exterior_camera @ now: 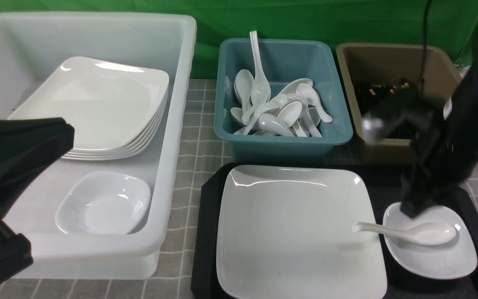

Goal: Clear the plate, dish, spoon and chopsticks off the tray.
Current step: Use the right arm to grab a soup spoon from the plate

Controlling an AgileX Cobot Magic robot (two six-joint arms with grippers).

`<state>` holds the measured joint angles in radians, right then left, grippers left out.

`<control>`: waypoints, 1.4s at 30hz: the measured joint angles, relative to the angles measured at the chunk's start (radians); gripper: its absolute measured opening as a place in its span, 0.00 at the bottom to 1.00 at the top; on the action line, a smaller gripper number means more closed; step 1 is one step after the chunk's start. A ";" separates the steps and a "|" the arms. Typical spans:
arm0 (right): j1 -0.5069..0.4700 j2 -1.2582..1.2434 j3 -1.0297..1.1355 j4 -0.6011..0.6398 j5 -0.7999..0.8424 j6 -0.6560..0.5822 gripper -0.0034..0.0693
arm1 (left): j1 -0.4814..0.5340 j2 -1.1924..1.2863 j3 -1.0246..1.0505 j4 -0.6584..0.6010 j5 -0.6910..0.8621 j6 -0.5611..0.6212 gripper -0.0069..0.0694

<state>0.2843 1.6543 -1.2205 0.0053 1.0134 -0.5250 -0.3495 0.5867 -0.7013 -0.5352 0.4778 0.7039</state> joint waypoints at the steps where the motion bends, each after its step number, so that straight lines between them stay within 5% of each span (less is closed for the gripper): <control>1: 0.000 0.000 0.027 -0.019 -0.030 -0.002 0.54 | 0.000 0.000 0.000 0.000 0.000 0.000 0.10; 7: -0.001 0.016 0.185 -0.083 -0.273 -0.051 0.74 | 0.000 0.000 0.000 0.000 0.009 0.000 0.10; 19: -0.001 0.114 0.211 -0.142 -0.435 -0.097 0.76 | 0.000 0.000 0.000 0.000 0.012 0.000 0.10; 23: -0.001 0.116 0.209 -0.146 -0.437 -0.099 0.72 | 0.000 0.000 0.000 0.000 0.017 0.000 0.10; 28: -0.001 0.120 0.209 -0.148 -0.434 -0.098 0.48 | 0.000 0.000 0.000 0.000 0.027 0.000 0.10; 42: 0.043 -0.064 0.177 -0.130 -0.169 -0.082 0.48 | 0.000 0.000 0.000 0.000 0.030 -0.001 0.10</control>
<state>0.3270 1.5907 -1.0437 -0.1251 0.8439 -0.6072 -0.3495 0.5867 -0.7013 -0.5352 0.5082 0.7029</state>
